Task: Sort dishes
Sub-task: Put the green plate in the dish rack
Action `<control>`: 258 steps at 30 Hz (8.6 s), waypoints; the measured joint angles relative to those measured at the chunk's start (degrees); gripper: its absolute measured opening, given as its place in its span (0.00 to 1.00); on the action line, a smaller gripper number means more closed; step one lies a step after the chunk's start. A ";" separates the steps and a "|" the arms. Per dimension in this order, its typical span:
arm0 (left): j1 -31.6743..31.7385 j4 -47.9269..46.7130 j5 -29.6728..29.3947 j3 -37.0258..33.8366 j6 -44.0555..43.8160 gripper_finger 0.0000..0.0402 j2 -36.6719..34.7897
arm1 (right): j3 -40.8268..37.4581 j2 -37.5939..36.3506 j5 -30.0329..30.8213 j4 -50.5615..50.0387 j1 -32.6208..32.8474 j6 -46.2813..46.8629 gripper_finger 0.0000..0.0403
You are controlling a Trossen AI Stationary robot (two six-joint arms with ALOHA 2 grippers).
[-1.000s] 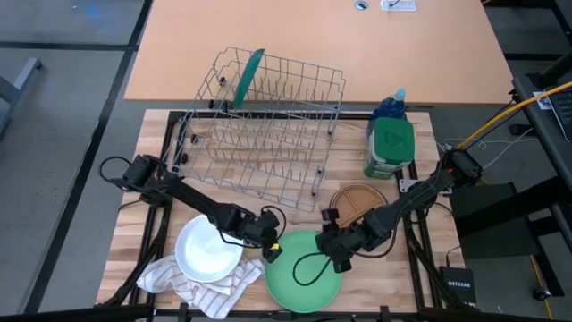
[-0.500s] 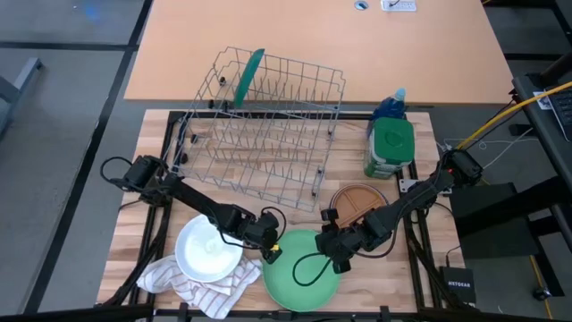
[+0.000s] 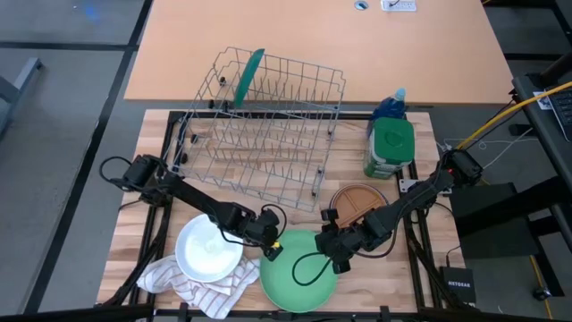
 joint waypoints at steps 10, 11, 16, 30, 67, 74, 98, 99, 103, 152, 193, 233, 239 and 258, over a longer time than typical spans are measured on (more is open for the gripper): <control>-0.11 -0.12 -7.16 -0.01 10.31 0.01 -4.16 | 0.00 -0.03 2.76 0.19 0.00 6.24 0.31; -0.11 -0.26 -8.21 -0.01 11.40 0.01 -4.30 | 0.00 -0.07 3.41 0.26 0.01 7.50 0.31; -0.04 -0.33 -9.93 -0.01 17.68 0.02 -4.30 | 0.00 -0.21 6.47 0.21 0.01 13.42 0.31; 0.58 -10.28 -3.87 0.05 6.36 0.01 -4.08 | 0.00 -0.22 6.47 -0.09 -0.02 17.66 0.31; 3.18 -7.52 11.45 -0.03 -10.94 0.01 -3.99 | 0.00 3.32 -17.61 11.68 6.23 -9.88 0.31; 3.92 -6.20 12.45 -0.03 -10.95 0.01 -3.99 | 0.00 6.77 -18.04 12.04 6.80 -12.34 0.31; 4.35 -12.02 12.42 0.03 -10.96 0.01 -3.99 | 0.04 4.92 -19.01 11.87 6.80 -12.26 0.31; 4.35 -11.90 12.42 0.03 -10.96 0.01 -3.99 | 0.04 4.85 -19.02 11.91 6.80 -12.24 0.31; 4.35 -11.80 12.64 0.03 -10.96 0.01 -3.99 | 0.04 4.92 -18.96 11.91 6.80 -12.24 0.31; 4.55 -7.15 15.19 0.02 2.27 0.04 -4.02 | 0.15 8.48 -21.80 14.81 6.75 -13.55 0.07; 5.67 -8.87 7.04 0.03 21.45 0.24 -22.41 | 8.70 8.21 -15.79 4.47 5.83 2.76 0.03; -1.38 -8.44 -22.26 0.03 33.34 0.22 -43.04 | 33.90 -1.81 -17.50 -5.59 -8.74 14.09 0.02; -1.29 -8.44 -29.19 0.03 36.55 0.22 -49.37 | 40.71 -1.84 -17.66 -9.52 -16.82 11.18 0.02; -1.29 -9.76 -34.95 0.01 42.02 0.22 -54.26 | 45.03 -1.64 -19.65 -11.03 -49.25 11.70 0.02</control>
